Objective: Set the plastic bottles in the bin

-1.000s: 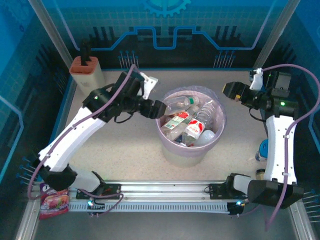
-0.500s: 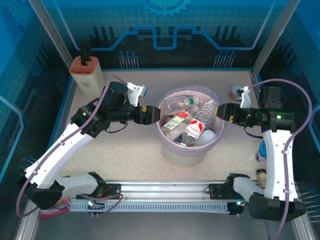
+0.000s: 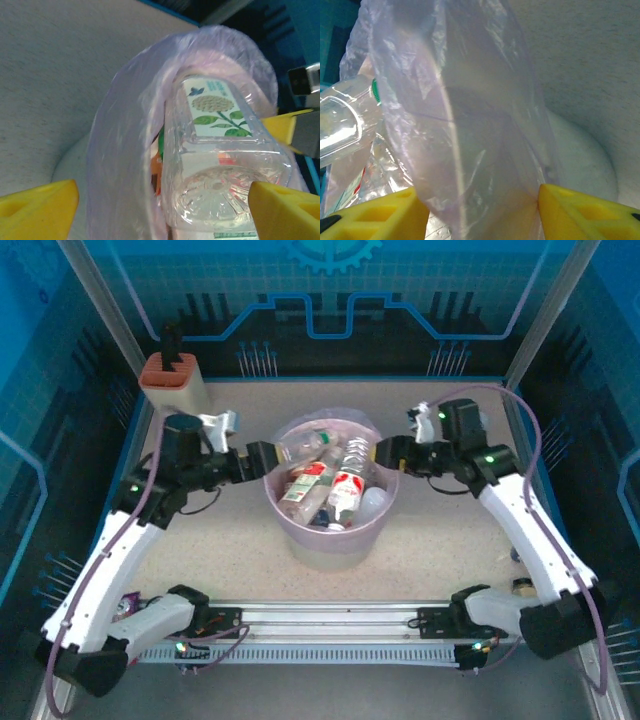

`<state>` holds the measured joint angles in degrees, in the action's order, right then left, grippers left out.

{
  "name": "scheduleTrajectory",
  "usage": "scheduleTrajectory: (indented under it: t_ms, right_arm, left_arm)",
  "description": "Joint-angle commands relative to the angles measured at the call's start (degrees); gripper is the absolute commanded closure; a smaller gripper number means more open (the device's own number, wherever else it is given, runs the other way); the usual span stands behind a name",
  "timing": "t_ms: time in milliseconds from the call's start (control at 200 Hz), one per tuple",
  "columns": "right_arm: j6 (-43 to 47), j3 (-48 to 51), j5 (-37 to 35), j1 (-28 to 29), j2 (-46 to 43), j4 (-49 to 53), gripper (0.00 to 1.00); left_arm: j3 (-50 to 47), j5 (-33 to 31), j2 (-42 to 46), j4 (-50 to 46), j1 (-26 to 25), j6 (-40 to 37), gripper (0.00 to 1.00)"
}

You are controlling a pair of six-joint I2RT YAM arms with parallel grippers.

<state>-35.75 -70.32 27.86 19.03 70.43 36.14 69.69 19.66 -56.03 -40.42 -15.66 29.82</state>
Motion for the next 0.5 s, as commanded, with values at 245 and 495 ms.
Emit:
scheduleTrajectory:
  t_ms: [245,495]
  right_arm:
    - [-2.71,-11.87,-0.96,8.21,15.13,-17.42,0.36]
    - [0.95,-13.64,0.23,0.86,13.23,-15.84,0.23]
  left_arm:
    - [7.27,3.87,2.24,-10.65,15.69,-3.16,0.07]
    - [7.77,2.94,0.16,-10.64,17.13,-2.33,0.06]
